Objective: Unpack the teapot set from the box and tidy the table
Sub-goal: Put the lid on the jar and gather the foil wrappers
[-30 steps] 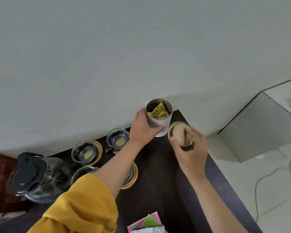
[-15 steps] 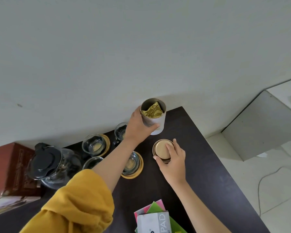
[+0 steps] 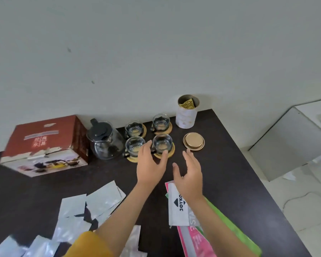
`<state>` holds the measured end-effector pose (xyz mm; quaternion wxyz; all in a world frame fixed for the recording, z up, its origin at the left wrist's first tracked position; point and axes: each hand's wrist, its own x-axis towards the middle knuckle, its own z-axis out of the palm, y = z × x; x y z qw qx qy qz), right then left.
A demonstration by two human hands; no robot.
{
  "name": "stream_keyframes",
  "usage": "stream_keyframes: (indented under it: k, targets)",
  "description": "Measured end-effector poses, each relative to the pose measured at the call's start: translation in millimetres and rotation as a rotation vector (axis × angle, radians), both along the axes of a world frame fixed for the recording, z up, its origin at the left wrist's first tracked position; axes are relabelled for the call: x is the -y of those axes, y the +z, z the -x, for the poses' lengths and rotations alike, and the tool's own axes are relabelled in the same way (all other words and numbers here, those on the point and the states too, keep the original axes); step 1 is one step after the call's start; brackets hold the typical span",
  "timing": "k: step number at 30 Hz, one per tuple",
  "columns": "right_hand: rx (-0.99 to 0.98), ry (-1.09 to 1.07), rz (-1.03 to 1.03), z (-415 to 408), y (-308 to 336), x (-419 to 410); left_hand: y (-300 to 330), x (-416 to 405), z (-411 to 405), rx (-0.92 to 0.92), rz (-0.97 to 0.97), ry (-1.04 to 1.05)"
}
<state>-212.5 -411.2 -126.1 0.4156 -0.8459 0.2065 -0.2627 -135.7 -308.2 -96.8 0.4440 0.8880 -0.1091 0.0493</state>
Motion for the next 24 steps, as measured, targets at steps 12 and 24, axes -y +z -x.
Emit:
stream_keyframes:
  k: [12,24]
  targets:
    - [-0.258,0.243,-0.061,119,-21,-196,-34,-260,139,-0.089,-0.137,0.307]
    - [-0.687,0.075,0.274,192,-67,-292,-77,-469,219,-0.385,-0.439,0.472]
